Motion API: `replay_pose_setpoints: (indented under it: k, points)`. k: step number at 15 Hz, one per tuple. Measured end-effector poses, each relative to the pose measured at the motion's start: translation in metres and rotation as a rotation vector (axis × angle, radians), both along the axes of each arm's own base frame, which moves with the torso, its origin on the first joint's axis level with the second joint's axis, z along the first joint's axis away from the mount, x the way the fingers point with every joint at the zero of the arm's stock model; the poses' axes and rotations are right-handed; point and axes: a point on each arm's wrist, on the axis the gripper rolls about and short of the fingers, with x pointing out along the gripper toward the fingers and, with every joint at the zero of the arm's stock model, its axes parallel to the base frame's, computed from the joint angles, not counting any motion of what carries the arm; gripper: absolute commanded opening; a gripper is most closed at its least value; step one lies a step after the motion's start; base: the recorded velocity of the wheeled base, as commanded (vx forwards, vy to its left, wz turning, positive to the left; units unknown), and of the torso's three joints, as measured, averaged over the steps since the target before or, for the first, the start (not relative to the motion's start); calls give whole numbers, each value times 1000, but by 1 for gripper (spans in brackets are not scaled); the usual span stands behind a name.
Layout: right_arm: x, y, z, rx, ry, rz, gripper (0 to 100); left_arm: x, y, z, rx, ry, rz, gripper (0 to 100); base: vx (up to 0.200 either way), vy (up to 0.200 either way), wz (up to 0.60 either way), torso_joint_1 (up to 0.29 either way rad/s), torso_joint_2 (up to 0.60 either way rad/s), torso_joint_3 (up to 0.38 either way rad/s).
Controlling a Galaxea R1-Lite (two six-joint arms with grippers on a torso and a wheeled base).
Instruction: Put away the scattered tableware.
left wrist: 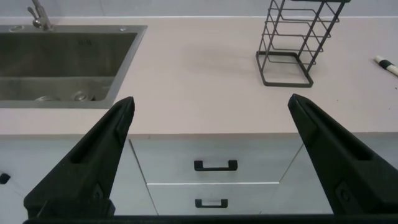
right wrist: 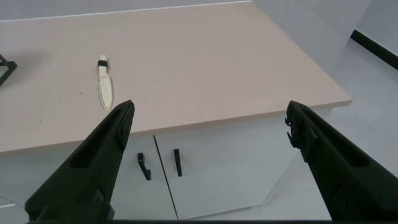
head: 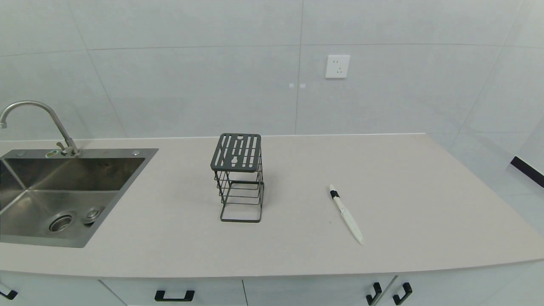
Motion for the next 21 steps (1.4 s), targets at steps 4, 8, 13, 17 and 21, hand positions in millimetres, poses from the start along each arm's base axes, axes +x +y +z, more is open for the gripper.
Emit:
replay_pose_setpoints:
  k: [4,8,13,17,21]
  points:
    - [0,0,0,0,0,0,100,0,0,0,-3,0,0,100,0,0,0,0,0,0]
    - [0,0,0,0,0,0,100,0,0,0,2,0,0,100,0,0,0,202,-6,189]
    - [0,0,0,-1,0,2,100,0,0,0,0,0,-1,100,0,0,0,244,-31,204]
    - [0,0,0,-1,-1,2,100,0,0,0,0,0,-1,100,0,0,0,14,-2,15]
    - [0,0,0,0,-1,6,100,0,0,0,0,0,-2,100,0,0,0,0,0,0]
